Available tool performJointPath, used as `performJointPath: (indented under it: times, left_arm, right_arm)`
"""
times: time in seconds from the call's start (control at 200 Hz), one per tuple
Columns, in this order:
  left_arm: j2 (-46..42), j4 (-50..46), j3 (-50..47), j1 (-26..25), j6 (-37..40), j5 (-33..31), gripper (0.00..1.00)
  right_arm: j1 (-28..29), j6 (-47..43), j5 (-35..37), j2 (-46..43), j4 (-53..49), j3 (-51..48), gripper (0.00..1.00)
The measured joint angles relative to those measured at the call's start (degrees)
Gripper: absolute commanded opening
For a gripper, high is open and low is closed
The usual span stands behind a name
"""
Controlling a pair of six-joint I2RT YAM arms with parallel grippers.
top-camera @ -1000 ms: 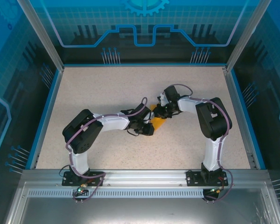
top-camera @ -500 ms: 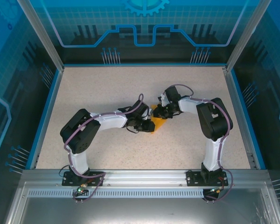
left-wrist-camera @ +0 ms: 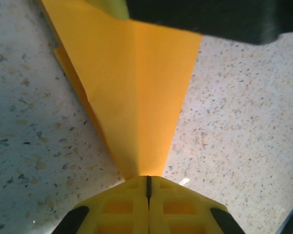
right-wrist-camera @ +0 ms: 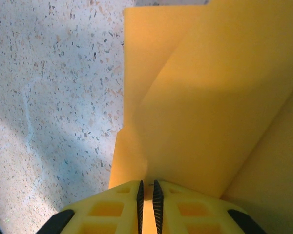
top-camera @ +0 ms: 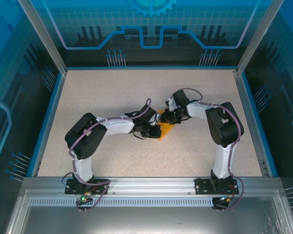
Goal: Fold a paper plane with a square sheet of paper (pick it up from the middle)
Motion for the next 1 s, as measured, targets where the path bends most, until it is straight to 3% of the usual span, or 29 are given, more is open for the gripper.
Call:
performJointPath:
  times: [0.47, 1.0]
  left_arm:
    - [-2.5, 0.0, 0.0, 0.1, 0.0, -1.6, 0.25]
    - [0.3, 0.0, 1.8, 0.8, 0.0, -2.9, 0.23]
  right_arm:
    - [0.0, -0.2, 0.0, 0.0, 0.0, -0.1, 0.18]
    - [-0.1, -0.4, -0.2, 0.0, 0.2, -0.2, 0.17]
